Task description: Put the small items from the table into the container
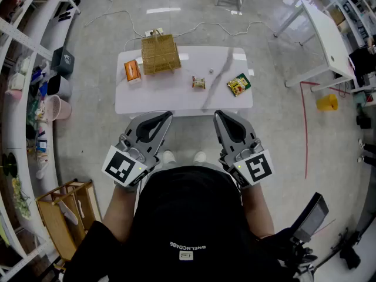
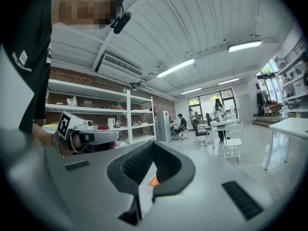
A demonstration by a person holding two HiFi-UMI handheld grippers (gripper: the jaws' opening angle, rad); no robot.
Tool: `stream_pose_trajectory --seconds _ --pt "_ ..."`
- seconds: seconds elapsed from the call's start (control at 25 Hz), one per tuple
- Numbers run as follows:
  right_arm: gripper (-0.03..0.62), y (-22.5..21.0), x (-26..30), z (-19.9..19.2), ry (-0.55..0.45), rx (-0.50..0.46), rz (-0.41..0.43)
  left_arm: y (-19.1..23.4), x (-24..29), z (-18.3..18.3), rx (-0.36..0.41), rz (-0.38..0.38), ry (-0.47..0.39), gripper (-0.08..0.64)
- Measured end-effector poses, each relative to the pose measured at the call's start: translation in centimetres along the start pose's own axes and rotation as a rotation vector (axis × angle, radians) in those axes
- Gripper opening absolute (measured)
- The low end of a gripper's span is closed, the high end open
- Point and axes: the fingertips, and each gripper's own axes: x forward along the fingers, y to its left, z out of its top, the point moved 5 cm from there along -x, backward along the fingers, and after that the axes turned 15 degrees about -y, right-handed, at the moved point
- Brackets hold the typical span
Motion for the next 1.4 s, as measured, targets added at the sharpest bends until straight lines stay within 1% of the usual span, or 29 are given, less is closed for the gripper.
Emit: stream_pose_trajectory --seconds 0.36,0.48,0.6,1.0,1.12,1.24,1.4 --pt "0.008 0.8 0.6 -0.3 0.008 -0.001 -0.007 0.9 -0.9 -0.4 -0.013 0.011 0.011 0.003" --pt "0.008 1.1 0.8 -0.2 -0.011 0.025 -0.008 1.4 -1.3 -0.2 -0.015 0.011 0.009 0.003" --pt "0.008 1.4 1.2 -0.3 -0.017 0.041 -0.026 2.1 -1.9 -0.1 -0.014 0.010 0.007 0.005" --pt "0.008 4.5 3.5 -1.5 0.003 0.019 -0.080 5.0 -5.1 0.5 -0.044 0.000 -0.019 0.003" --pt "0.008 5.5 3.7 -1.9 0.011 0.013 -0.086 5.4 -5.9 0.2 -0.052 -0.012 -0.009 0.004" --pt "0.008 5.6 4.0 -2.2 0.014 0.016 -0.106 5.8 -6.2 0.1 -0.056 -0.017 -0.008 0.004" --pt "0.008 4.8 4.1 -2.4 -0.011 0.028 -0.135 6.0 -6.5 0.2 -0.055 -0.030 0.000 0.003"
